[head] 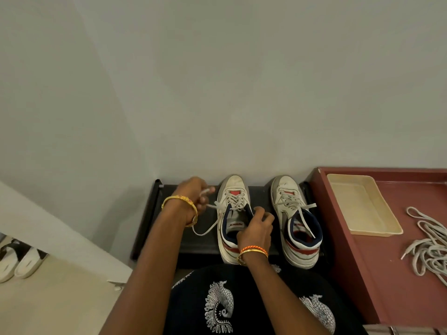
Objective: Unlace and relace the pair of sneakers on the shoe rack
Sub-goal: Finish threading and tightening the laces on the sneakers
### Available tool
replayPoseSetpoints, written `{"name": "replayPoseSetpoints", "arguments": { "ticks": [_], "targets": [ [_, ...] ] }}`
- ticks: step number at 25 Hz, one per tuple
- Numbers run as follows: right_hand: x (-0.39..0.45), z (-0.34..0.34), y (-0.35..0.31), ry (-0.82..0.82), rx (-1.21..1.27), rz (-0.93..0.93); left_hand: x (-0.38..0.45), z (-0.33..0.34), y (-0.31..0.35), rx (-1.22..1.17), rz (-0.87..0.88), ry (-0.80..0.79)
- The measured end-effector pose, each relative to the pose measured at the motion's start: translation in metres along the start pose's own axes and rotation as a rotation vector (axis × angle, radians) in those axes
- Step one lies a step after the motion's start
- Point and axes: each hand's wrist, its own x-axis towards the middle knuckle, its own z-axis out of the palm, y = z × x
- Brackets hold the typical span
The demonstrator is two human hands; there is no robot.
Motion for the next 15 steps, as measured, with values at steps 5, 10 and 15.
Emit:
{"name": "replayPoseSetpoints", "arguments": {
  "ticks": [5, 10, 15],
  "targets": [
    [0.005, 0.004, 0.007, -0.026, 0.050, -0.001, 0.072, 0.010, -0.083, 0.832, -0.167, -0.071],
    [0.007, 0.007, 0.012, -0.056, 0.066, -0.026, 0.102, 0.021, -0.089, 1.010, 0.196, -0.031],
    [0.007, -0.001, 0.009, -0.088, 0.025, -0.031, 0.055, 0.019, -0.037, 0.461, 0.026, -0.083]
  ]
}}
